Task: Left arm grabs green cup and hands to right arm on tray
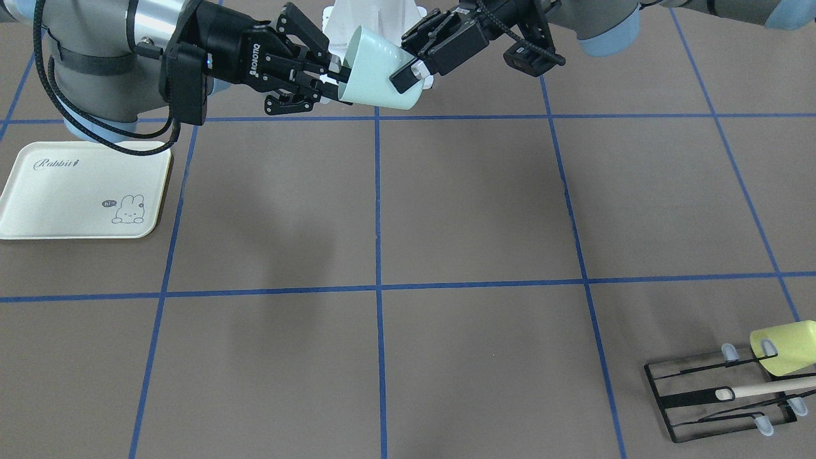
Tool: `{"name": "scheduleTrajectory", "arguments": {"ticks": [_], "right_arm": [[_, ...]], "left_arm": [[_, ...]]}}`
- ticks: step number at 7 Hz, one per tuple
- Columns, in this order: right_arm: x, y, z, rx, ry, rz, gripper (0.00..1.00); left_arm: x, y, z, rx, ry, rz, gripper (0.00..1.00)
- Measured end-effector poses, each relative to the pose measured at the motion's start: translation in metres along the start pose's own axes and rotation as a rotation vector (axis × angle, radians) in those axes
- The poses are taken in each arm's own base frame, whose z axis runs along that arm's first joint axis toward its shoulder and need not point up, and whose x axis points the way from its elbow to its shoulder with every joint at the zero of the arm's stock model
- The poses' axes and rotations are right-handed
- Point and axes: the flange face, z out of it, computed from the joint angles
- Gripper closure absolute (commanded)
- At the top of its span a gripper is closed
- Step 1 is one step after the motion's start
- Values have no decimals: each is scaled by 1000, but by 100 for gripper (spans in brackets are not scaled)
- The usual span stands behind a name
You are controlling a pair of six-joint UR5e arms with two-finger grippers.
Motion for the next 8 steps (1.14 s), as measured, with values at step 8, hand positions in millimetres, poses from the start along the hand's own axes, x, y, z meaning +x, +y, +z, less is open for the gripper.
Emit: {"name": "scheduleTrajectory", "arguments": {"ticks": [8], "right_arm": [[8,-4,-7,26,17,-16,100]], "left_arm": [[-3,-7,-2,11,-6,56,0]]}}
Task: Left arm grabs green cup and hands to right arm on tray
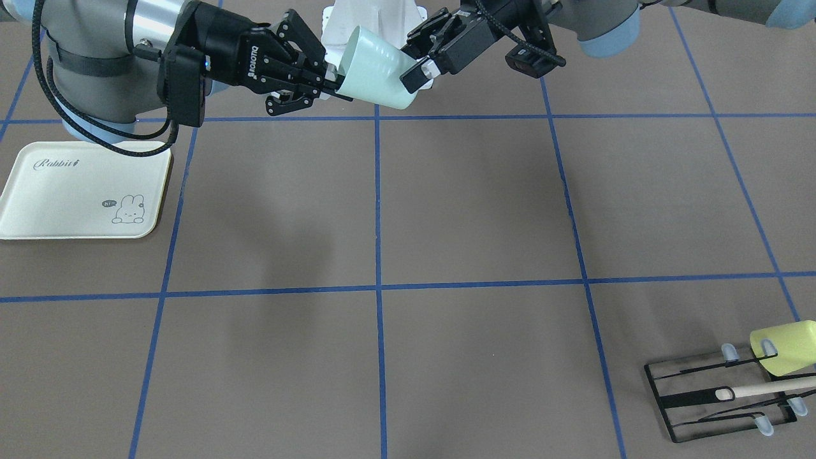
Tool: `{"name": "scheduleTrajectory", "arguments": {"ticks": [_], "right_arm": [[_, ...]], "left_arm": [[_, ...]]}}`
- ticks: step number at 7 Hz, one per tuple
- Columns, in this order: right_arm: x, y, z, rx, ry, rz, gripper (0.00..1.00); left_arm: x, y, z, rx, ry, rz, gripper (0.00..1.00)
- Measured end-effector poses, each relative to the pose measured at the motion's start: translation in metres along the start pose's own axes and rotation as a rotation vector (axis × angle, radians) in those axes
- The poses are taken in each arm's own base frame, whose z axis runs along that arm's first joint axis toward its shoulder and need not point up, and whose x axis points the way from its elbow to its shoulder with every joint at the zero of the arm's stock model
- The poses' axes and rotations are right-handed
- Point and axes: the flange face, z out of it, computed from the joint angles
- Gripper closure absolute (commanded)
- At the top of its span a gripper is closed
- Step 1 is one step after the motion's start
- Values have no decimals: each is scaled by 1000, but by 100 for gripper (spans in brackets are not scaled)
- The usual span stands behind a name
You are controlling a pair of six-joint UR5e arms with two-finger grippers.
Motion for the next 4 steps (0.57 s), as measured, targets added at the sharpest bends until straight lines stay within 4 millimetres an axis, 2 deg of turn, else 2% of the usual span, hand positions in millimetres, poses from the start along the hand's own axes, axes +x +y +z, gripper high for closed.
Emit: {"name": "scheduleTrajectory", "arguments": {"ticks": [2,4], "right_arm": [[17,-25,-14,150,66,-57,100],[36,-68,-37,254,245,-174,100]], "left_arm": [[0,-3,1,7,-5,60,0],[2,-4,0,13,-8,186,0]]}}
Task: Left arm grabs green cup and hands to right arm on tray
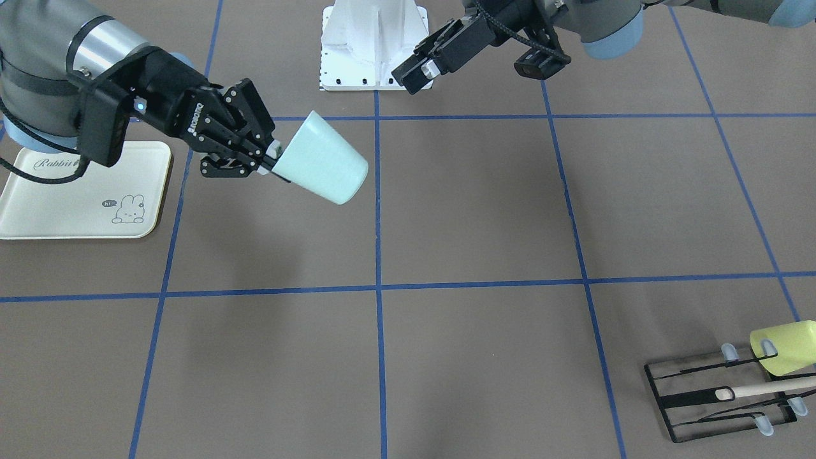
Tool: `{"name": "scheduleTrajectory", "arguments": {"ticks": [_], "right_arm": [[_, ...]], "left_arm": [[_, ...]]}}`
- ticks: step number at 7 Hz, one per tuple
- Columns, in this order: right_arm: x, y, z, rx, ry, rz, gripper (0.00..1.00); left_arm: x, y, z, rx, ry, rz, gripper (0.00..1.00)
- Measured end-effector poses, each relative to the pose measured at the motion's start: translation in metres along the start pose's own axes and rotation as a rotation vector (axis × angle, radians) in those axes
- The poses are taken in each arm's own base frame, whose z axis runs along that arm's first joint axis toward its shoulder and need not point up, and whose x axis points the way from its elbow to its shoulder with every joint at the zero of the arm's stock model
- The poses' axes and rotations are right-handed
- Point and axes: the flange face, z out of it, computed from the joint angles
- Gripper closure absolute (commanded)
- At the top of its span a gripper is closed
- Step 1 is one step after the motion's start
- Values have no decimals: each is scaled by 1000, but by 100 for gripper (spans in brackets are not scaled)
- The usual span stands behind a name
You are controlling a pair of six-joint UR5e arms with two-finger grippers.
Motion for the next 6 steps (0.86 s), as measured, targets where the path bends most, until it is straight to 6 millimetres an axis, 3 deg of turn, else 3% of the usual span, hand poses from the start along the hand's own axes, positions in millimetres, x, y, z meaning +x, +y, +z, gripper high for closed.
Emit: {"name": "scheduleTrajectory", "arguments": {"ticks": [3,6], "right_arm": [[43,-54,-21,-6,291,-168,100],[113,-74,-65,-64,540,-289,100]], "left_arm": [[2,-13,4,91,-61,416,0],[20,-33,1,222,-164,737,0]]}}
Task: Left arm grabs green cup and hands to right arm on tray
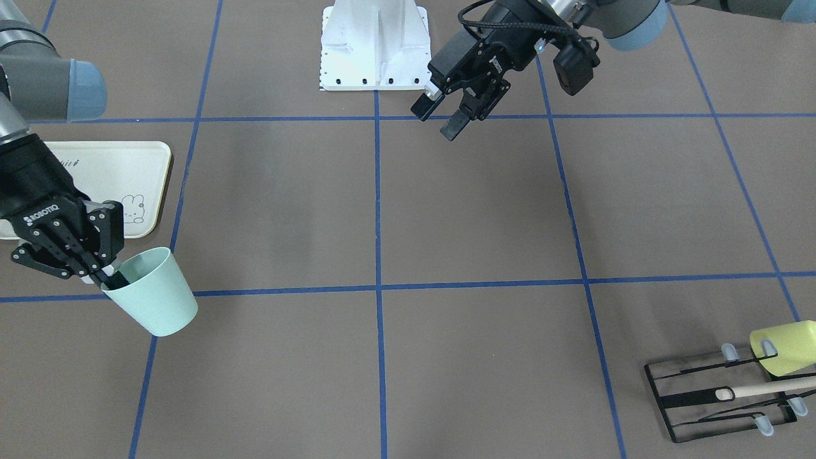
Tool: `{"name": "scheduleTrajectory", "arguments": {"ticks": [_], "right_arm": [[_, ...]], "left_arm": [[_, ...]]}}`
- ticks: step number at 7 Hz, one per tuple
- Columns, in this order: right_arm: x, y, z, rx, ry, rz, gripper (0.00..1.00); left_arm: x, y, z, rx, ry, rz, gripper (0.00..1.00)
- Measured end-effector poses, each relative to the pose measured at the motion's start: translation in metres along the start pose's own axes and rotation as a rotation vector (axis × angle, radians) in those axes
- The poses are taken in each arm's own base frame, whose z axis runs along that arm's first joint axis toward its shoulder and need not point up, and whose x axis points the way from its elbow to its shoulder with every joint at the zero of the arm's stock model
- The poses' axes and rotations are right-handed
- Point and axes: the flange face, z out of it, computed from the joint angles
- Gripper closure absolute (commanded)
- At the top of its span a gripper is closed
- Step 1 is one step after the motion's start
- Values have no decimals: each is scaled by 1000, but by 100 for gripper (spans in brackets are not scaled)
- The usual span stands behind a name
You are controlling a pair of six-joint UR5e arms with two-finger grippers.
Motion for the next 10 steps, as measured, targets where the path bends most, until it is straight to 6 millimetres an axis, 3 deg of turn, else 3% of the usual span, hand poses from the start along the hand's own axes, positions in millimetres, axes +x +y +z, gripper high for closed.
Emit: {"name": "scheduleTrajectory", "arguments": {"ticks": [3,5,8,10], "right_arm": [[81,20,-7,-117,181,-187,100],[126,44,-24,-265,278,-284,100],[129,75,-58,-542,310,-245,100],[140,121,-74,-619,273,-229,100]], "left_arm": [[7,-50,-24,132,-228,315,0],[-1,-81,-36,174,-345,422,0],[-23,-129,-58,154,-530,529,0],[-53,-160,-76,95,-657,580,0]]}}
